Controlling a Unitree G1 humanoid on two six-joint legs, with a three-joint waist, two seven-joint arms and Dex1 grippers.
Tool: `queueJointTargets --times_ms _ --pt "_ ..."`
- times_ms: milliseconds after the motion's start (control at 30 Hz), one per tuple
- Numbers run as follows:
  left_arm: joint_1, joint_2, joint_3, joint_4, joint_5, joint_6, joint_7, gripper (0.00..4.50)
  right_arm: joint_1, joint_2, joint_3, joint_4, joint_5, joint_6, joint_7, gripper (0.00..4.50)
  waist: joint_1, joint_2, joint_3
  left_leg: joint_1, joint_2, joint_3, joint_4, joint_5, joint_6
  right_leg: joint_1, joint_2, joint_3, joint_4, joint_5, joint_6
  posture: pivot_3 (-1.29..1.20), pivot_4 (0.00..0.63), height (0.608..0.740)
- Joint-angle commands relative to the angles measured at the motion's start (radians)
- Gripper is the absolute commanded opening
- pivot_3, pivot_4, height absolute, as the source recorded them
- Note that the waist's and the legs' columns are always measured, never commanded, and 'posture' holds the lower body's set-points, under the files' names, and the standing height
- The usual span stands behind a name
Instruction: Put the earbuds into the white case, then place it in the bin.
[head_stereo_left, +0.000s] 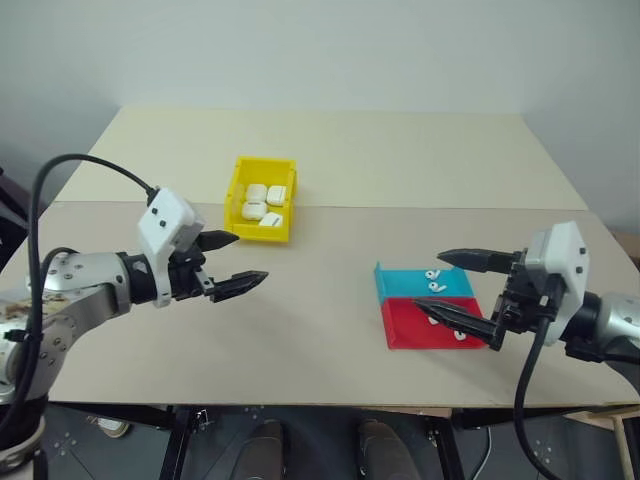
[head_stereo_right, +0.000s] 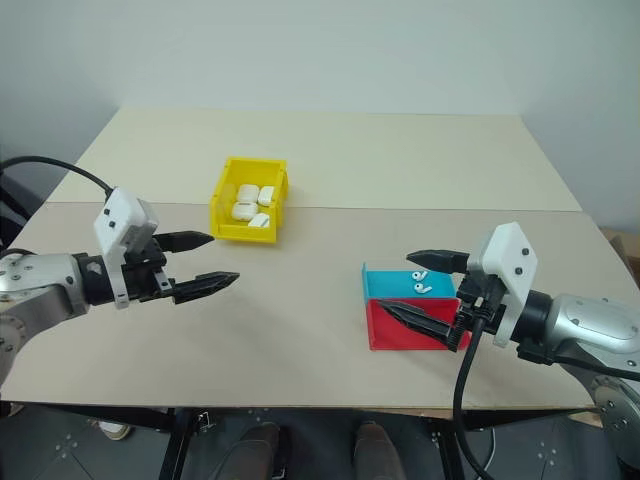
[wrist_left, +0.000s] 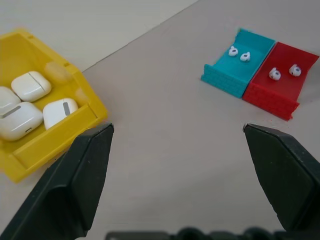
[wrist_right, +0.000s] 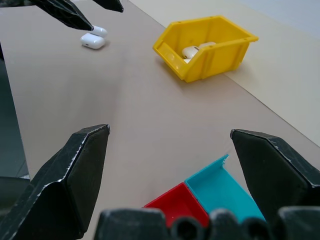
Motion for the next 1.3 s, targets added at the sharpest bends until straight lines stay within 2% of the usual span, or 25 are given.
queueJointTargets --times_ms 33,100,233,333,400,533,667,767,833,1000,1133,1167,1300 --pt "-0.073 0.079 -0.012 0.005 -0.025 0.149 0.03 4.5 0.01 -0.006 -0.026 -0.036 0.022 -0.012 -0.003 4.48 0.0 0.0 0.0 0.0 0.0 0.0 0.0 0.0 0.0 0.0 0.0 0.0 0.0 0.0 0.0 0.0 0.15 0.74" --pt "-0.135 0.115 -0.045 0.041 -0.04 0.25 0.042 4.5 0.017 -0.004 -0.024 -0.044 0.02 -0.013 -0.008 4.48 0.0 0.0 0.0 0.0 0.0 0.0 0.0 0.0 0.0 0.0 0.001 -0.001 0.001 0.0 0.0 0.0 0.15 0.74" --pt "-0.338 0.193 -0.23 0.174 -0.001 0.469 0.015 4.5 0.022 0.0 -0.03 -0.044 0.021 -0.012 -0.02 4.48 0.001 0.0 0.0 0.001 -0.001 0.001 0.0 0.0 0.0 0.002 0.001 -0.001 0.001 -0.001 0.001 0.0 0.15 0.74" --pt "-0.439 0.111 -0.253 0.277 0.078 0.59 0.131 4.5 0.038 0.003 -0.038 -0.052 0.023 -0.015 -0.022 4.48 0.003 -0.001 0.0 0.001 -0.001 0.001 0.0 0.0 0.0 0.001 0.0 0.0 0.0 -0.001 0.001 0.0 0.15 0.74" --pt "-0.463 0.089 -0.261 0.306 0.091 0.623 0.153 4.5 0.045 0.003 -0.037 -0.054 0.021 -0.018 -0.024 4.48 0.001 -0.001 0.001 0.0 -0.001 0.001 0.0 0.0 0.0 0.0 0.001 -0.001 0.0 -0.001 0.001 0.0 0.15 0.74" --pt "-0.361 0.069 -0.179 0.2 0.135 0.583 0.189 4.5 0.043 0.004 -0.027 -0.052 0.019 -0.019 -0.032 4.48 -0.008 -0.001 0.001 -0.002 -0.001 -0.001 0.0 0.0 0.0 -0.002 0.0 0.0 0.001 -0.001 0.001 0.0 0.15 0.74" --pt "-0.215 0.13 -0.086 0.156 0.16 0.515 0.159 4.5 0.054 0.005 -0.026 -0.055 0.013 -0.023 -0.03 4.48 -0.005 -0.002 0.001 -0.002 0.0 -0.003 0.0 0.0 0.0 -0.003 0.0 0.001 0.002 -0.001 0.0 0.0 0.15 0.74" --pt "-0.168 0.15 -0.05 0.188 0.175 0.526 0.155 3.95 0.066 0.004 -0.026 -0.054 0.003 -0.033 -0.021 4.5 0.002 -0.002 0.001 0.001 0.0 -0.003 0.0 0.0 0.0 0.0 0.0 0.001 0.002 0.0 0.0 0.0 0.15 0.74" --pt "-0.082 0.193 -0.02 0.167 0.183 0.488 0.118 3.33 0.067 0.004 -0.025 -0.05 -0.001 -0.036 -0.019 4.5 0.002 -0.002 0.001 0.002 0.0 -0.001 0.0 0.0 0.0 0.0 0.0 0.001 0.001 -0.001 0.0 0.0 0.15 0.74" --pt "0.107 0.27 -0.018 0.141 0.238 0.385 0.075 1.62 0.058 0.004 -0.021 -0.038 0.003 -0.035 -0.024 4.5 0.001 -0.002 0.001 0.002 0.0 -0.001 -0.002 0.0 0.0 -0.001 -0.001 0.002 0.001 -0.001 0.0 0.0 0.15 0.74" --pt "0.109 0.234 -0.092 0.182 0.322 0.329 0.132 0.2 0.046 0.004 -0.009 -0.041 0.01 -0.029 -0.032 4.5 0.006 -0.002 0.001 0.002 0.0 0.0 -0.001 0.0 0.0 0.0 -0.001 0.001 0.001 -0.001 -0.001 0.0 0.15 0.74" --pt "0.102 0.222 -0.113 0.191 0.341 0.316 0.142 0.02 0.043 0.003 -0.007 -0.041 0.01 -0.028 -0.033 4.5 0.006 -0.002 0.001 0.002 0.0 0.001 -0.001 0.0 0.0 0.0 -0.001 0.001 0.001 -0.001 -0.001 0.0 0.15 0.74" --pt "0.068 0.182 -0.205 0.22 0.415 0.275 0.173 0.02 0.026 -0.003 -0.011 -0.036 0.016 -0.024 -0.034 4.5 0.002 -0.002 0.001 0.001 0.0 0.003 -0.001 0.0 0.0 0.0 -0.001 0.001 0.001 -0.001 0.0 0.0 0.15 0.74"
